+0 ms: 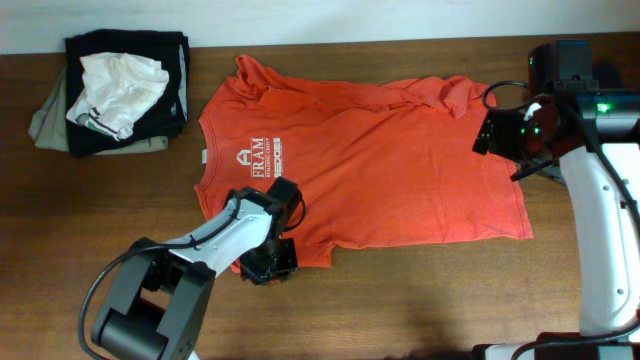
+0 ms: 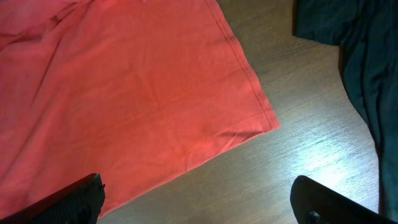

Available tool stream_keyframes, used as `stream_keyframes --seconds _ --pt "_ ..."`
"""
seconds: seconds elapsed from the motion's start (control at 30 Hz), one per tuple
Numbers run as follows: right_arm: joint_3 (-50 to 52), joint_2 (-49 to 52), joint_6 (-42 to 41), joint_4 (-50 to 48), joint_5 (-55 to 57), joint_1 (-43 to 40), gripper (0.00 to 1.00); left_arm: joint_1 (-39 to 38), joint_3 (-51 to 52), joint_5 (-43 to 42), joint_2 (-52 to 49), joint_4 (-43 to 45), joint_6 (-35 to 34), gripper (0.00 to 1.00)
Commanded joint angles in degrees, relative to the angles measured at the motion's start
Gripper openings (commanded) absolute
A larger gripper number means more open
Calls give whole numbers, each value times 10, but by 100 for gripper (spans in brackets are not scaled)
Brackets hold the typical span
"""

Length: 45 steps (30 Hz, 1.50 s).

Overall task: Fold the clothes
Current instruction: 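Grasp the T-shirt's bottom-left hem corner with the left gripper, then grasp the T-shirt's bottom-right hem corner with the right gripper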

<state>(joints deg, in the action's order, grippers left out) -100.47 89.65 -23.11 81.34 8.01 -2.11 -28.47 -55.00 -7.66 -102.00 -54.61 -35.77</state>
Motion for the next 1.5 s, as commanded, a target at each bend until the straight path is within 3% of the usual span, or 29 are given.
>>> stream_keyframes --seconds 0.0,0.1,0.17,0.3,0.53,0.8,0.97,1.07,1.23,1.33,1.4,1.47 --pt "1 1 4 -1 2 -2 99 5 21 53 -13 -9 -7 1" --pt "2 1 -22 16 7 -2 99 5 14 54 5 -49 -7 1" --pt "2 1 -81 41 55 -2 99 5 14 56 44 -68 -22 1" --pt "50 1 -111 40 57 -38 98 5 14 66 138 -72 -22 1" --pt "212 1 -84 -72 -40 -158 99 27 14 161 148 -136 -54 1" --pt "363 1 -116 -201 -63 -164 99 97 14 186 154 -162 -54 1" --pt "393 1 -119 -225 -50 -164 99 110 14 193 173 -160 -49 1" --pt "399 1 -179 -232 2 -164 99 110 14 189 173 -160 -32 1" --pt "407 1 -177 -257 -17 -194 99 110 14 179 173 -157 -32 1" --pt "439 1 -109 -313 -93 -235 99 110 14 178 173 -153 -32 1" --pt "465 1 -107 -346 -97 -234 99 110 14 177 173 -139 -32 1" --pt "500 1 -108 -389 -97 -234 76 110 14 173 173 -129 -32 1"
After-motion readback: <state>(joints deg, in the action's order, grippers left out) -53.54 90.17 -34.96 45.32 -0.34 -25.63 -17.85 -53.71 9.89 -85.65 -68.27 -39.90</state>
